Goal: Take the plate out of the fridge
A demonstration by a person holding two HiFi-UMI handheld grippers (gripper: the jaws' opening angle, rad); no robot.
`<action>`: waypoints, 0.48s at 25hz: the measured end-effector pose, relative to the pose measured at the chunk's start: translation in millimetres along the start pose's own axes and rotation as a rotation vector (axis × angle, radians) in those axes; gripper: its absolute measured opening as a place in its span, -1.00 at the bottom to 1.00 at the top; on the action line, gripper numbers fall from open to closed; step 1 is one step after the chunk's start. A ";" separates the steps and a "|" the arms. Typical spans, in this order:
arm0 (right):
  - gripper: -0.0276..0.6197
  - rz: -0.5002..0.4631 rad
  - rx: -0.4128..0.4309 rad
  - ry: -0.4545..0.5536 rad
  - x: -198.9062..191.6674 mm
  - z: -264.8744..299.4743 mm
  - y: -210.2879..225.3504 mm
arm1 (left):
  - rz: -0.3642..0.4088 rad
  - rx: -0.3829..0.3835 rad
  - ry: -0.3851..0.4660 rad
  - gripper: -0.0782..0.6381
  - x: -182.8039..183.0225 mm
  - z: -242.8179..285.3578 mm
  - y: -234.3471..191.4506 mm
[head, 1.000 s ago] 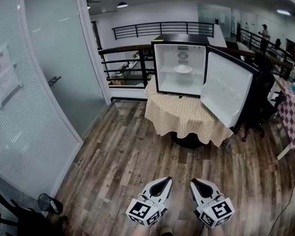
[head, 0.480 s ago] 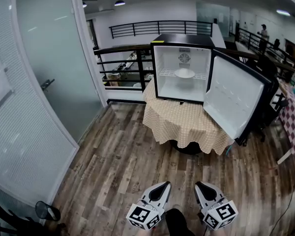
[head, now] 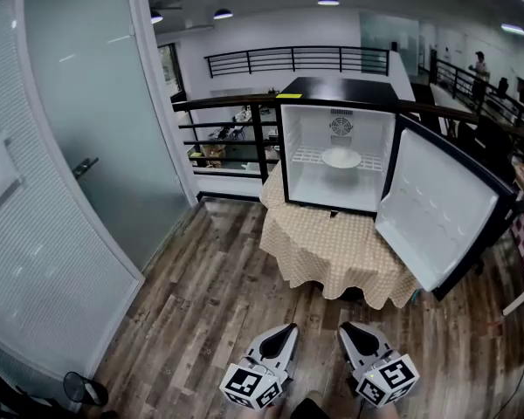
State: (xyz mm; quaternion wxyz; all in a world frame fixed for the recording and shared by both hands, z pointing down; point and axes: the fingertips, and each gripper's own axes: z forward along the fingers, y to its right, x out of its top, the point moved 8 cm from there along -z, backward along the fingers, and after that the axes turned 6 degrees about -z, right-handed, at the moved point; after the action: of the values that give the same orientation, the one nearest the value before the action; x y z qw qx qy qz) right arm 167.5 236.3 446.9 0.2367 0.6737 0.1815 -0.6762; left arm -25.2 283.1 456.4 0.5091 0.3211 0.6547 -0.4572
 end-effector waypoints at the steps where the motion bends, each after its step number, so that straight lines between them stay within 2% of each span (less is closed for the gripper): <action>1: -0.76 0.001 0.005 0.000 1.7 8.2 6.8 | 0.001 0.000 0.002 -0.76 2.9 8.5 -4.6; 7: -0.76 0.009 0.037 -0.010 5.0 47.0 43.3 | 0.000 -0.044 -0.011 -0.76 8.1 57.1 -25.1; 12: -0.76 0.033 0.037 0.006 6.5 68.2 71.8 | 0.010 -0.047 -0.018 -0.76 10.8 88.3 -39.2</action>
State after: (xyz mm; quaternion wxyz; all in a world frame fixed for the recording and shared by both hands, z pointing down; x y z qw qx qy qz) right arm 151.9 138.3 447.5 0.2348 0.6827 0.1586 -0.6735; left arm -30.0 186.1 451.1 0.5247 0.3082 0.6592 -0.4419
